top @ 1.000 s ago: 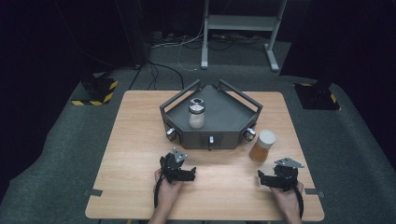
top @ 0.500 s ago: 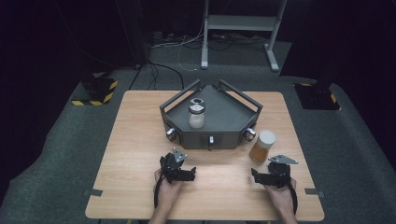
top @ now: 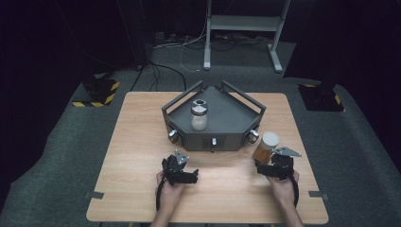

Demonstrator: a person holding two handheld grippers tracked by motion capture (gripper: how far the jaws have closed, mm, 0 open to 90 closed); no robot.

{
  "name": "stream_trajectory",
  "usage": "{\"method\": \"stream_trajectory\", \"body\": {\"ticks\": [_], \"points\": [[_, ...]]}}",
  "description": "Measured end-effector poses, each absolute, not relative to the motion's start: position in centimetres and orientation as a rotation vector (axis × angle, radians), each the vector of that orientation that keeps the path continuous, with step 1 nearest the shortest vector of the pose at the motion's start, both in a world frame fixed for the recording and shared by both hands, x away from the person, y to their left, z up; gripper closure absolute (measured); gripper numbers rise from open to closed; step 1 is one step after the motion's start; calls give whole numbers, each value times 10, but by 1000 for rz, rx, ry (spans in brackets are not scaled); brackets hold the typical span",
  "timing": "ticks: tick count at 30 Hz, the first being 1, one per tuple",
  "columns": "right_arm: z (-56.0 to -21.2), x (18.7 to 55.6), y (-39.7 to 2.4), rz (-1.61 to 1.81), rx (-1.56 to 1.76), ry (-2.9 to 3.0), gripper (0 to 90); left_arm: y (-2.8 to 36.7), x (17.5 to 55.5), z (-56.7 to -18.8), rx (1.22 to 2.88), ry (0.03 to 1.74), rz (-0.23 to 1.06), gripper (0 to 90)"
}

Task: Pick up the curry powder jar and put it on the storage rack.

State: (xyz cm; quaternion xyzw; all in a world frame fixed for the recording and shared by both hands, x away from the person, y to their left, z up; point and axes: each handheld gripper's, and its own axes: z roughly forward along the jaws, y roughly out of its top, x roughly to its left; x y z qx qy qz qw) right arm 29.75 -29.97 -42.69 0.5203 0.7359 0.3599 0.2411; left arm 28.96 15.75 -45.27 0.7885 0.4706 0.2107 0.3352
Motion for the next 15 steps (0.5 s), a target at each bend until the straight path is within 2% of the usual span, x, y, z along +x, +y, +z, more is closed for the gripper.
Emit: {"method": "stream_trajectory", "body": {"ticks": [15], "points": [[-411, 314, -293, 1011, 1384, 1958, 161, 157, 290, -453, 2057, 1228, 550, 46]]}}
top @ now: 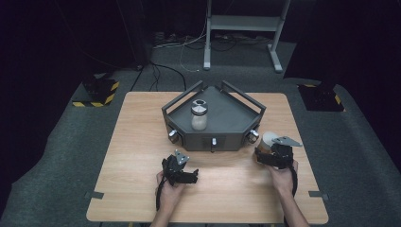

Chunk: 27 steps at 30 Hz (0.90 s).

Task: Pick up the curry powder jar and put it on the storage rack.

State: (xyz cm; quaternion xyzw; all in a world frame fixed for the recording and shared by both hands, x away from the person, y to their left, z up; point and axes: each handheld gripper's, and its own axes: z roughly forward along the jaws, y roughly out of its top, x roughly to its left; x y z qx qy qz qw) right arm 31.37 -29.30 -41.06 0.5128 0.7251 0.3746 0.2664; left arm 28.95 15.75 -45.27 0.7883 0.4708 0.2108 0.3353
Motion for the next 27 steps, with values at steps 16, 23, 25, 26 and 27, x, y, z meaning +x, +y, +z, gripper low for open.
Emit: {"method": "stream_trajectory", "body": {"ticks": [16, 23, 25, 26, 27], "points": [[-414, 319, -296, 1071, 1371, 1939, 293, 157, 289, -453, 2053, 1231, 548, 46], [-414, 318, -301, 1086, 1350, 1938, 336, 157, 289, -453, 2054, 1230, 549, 46], [-414, 318, -300, 1084, 1347, 1937, 338, 157, 289, -453, 2054, 1230, 549, 47], [-414, 318, -301, 1086, 1346, 1936, 339, 157, 289, -453, 2054, 1229, 550, 46], [-414, 318, -301, 1086, 1346, 1936, 339, 157, 289, -453, 2054, 1229, 550, 46]]}}
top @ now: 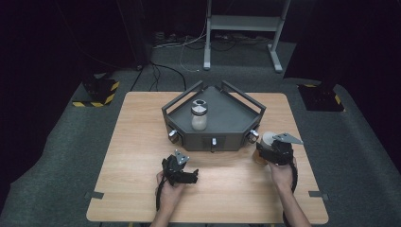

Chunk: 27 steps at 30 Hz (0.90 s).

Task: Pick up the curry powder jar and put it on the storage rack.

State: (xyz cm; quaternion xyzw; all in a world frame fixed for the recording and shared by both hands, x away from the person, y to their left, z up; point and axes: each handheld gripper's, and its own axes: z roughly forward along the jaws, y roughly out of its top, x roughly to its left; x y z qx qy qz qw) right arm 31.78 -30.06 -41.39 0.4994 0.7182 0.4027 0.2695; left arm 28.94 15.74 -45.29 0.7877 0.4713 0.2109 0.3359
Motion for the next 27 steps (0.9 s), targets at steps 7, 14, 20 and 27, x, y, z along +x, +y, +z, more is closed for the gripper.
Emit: {"method": "stream_trajectory", "body": {"ticks": [7, 14, 20, 27], "points": [[-415, 317, -301, 1093, 1336, 1932, 344, 157, 289, -453, 2053, 1231, 548, 46], [-418, 314, -302, 1100, 1321, 1924, 349, 157, 290, -453, 2056, 1230, 548, 46], [-419, 314, -303, 1110, 1315, 1921, 351, 157, 289, -453, 2054, 1230, 549, 46], [-420, 313, -306, 1125, 1318, 1917, 352, 157, 289, -453, 2054, 1230, 549, 46]]}}
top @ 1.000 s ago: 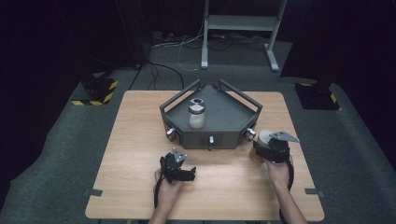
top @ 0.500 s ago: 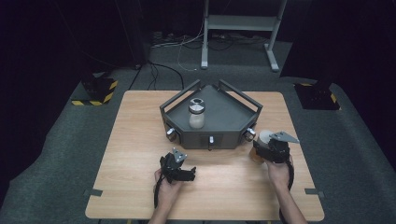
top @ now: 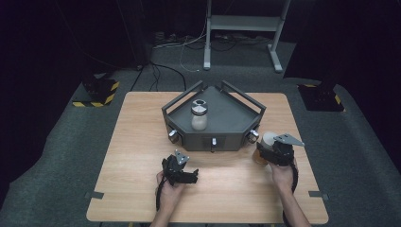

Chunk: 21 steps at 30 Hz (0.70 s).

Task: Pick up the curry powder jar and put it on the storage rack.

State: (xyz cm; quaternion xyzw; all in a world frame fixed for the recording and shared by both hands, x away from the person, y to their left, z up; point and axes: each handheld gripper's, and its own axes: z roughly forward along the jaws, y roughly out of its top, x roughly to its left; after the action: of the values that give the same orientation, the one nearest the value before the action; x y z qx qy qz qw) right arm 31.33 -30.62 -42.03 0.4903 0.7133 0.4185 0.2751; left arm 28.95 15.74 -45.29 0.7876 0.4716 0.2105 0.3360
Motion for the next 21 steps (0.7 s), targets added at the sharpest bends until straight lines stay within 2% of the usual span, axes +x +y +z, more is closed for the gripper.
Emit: {"method": "stream_trajectory", "body": {"ticks": [21], "points": [[-381, 311, -321, 1178, 1276, 2023, 352, 157, 289, -453, 2054, 1230, 549, 46]]}}
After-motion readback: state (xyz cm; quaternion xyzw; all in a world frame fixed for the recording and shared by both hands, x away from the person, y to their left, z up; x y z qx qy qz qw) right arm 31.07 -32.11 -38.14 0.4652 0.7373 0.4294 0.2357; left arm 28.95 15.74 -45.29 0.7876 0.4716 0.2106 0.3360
